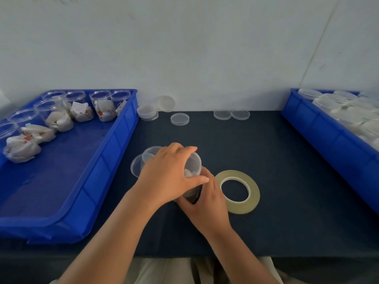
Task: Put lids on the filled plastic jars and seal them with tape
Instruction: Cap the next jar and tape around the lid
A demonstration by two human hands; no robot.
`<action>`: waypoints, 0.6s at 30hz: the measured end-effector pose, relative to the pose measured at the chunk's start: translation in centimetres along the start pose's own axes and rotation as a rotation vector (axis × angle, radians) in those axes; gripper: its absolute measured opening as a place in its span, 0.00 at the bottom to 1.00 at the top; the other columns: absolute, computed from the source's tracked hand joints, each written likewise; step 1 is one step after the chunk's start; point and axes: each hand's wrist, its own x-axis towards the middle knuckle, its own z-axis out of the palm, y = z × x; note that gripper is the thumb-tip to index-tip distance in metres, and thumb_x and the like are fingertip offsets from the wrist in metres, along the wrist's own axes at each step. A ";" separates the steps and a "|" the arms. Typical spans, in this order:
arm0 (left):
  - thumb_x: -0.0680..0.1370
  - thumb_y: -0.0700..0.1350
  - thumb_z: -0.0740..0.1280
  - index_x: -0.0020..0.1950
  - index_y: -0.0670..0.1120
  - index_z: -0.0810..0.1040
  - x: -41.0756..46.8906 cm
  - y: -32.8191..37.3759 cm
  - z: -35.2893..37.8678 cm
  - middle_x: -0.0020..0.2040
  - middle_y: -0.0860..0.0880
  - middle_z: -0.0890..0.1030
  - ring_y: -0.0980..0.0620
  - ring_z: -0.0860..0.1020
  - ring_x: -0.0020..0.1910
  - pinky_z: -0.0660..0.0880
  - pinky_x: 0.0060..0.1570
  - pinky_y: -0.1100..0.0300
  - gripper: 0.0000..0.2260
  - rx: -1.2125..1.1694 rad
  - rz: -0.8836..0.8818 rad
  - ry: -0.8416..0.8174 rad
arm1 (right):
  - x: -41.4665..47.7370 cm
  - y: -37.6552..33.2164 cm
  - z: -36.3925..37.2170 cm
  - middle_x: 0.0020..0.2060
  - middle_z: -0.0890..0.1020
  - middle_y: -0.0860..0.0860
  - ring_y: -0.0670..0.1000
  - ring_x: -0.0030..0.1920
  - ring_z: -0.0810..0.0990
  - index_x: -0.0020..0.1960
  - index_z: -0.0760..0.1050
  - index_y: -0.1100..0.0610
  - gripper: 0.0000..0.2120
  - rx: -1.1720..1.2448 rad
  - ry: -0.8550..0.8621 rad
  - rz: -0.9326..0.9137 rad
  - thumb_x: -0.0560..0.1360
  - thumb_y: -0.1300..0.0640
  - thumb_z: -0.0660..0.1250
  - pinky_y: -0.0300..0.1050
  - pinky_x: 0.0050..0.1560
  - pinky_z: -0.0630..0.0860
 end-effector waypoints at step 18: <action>0.65 0.79 0.67 0.70 0.63 0.74 3.4 0.6 -1.8 0.56 0.57 0.81 0.52 0.79 0.53 0.73 0.44 0.55 0.37 0.343 0.173 -0.254 | 0.0 0.0 -0.7 0.60 0.78 0.34 0.39 0.59 0.78 0.72 0.67 0.38 0.34 0.064 -0.018 0.018 0.70 0.35 0.77 0.29 0.51 0.76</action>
